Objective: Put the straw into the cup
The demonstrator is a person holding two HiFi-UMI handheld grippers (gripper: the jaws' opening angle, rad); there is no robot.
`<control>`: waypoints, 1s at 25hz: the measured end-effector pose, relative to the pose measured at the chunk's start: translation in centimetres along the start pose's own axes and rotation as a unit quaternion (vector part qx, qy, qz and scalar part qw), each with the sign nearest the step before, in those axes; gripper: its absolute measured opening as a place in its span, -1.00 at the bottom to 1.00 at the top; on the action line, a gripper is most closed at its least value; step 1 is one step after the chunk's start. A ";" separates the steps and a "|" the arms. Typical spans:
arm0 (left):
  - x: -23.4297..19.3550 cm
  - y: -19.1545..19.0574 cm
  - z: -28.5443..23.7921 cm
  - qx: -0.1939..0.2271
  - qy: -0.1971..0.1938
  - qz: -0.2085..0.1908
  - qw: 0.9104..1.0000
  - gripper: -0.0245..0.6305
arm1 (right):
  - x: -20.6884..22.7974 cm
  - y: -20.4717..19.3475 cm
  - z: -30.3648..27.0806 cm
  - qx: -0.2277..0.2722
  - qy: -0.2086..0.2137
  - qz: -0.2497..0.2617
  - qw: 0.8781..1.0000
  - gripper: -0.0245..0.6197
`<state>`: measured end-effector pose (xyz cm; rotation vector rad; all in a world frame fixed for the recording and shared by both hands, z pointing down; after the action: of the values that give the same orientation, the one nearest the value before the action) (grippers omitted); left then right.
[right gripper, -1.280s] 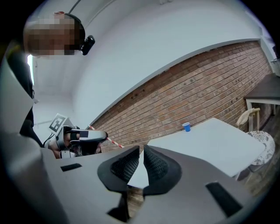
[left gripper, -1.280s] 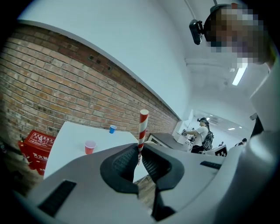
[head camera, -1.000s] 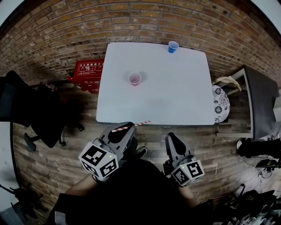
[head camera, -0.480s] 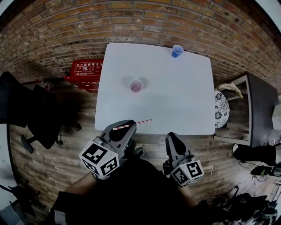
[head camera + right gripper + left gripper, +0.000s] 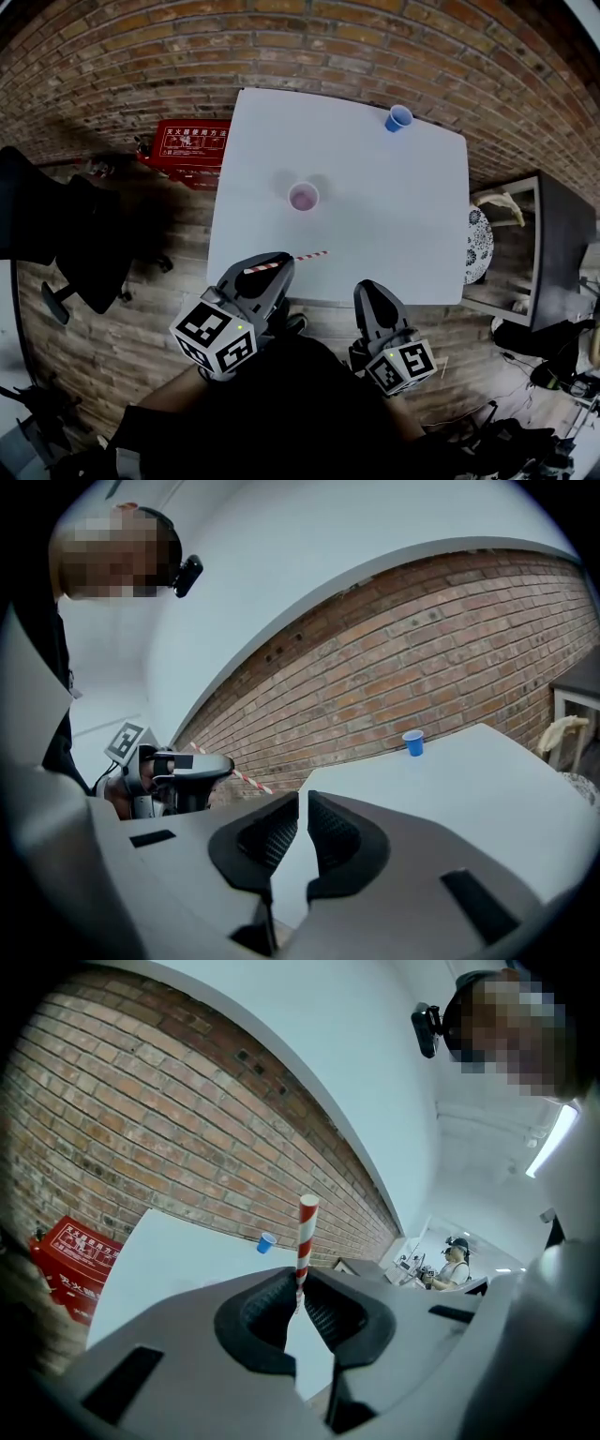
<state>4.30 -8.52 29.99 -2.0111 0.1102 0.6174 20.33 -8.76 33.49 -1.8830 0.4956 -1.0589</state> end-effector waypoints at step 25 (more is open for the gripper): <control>-6.9 -0.1 -2.1 -0.005 0.036 0.066 0.997 -0.81 | 0.4 -0.3 -8.9 -0.087 0.053 0.022 0.995 -0.76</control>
<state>-0.83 -11.47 34.04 -2.0475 0.2844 0.6295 13.14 -13.35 36.03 -1.9647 0.7079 -1.1209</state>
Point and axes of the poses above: the fingertips, and each gripper's own axes: z backward along the fingers, x to its right, y out of its top, the point moved 2 cm from there along z, backward along the fingers, and after that the axes turned 10 degrees about y, right-handed, at the moved point
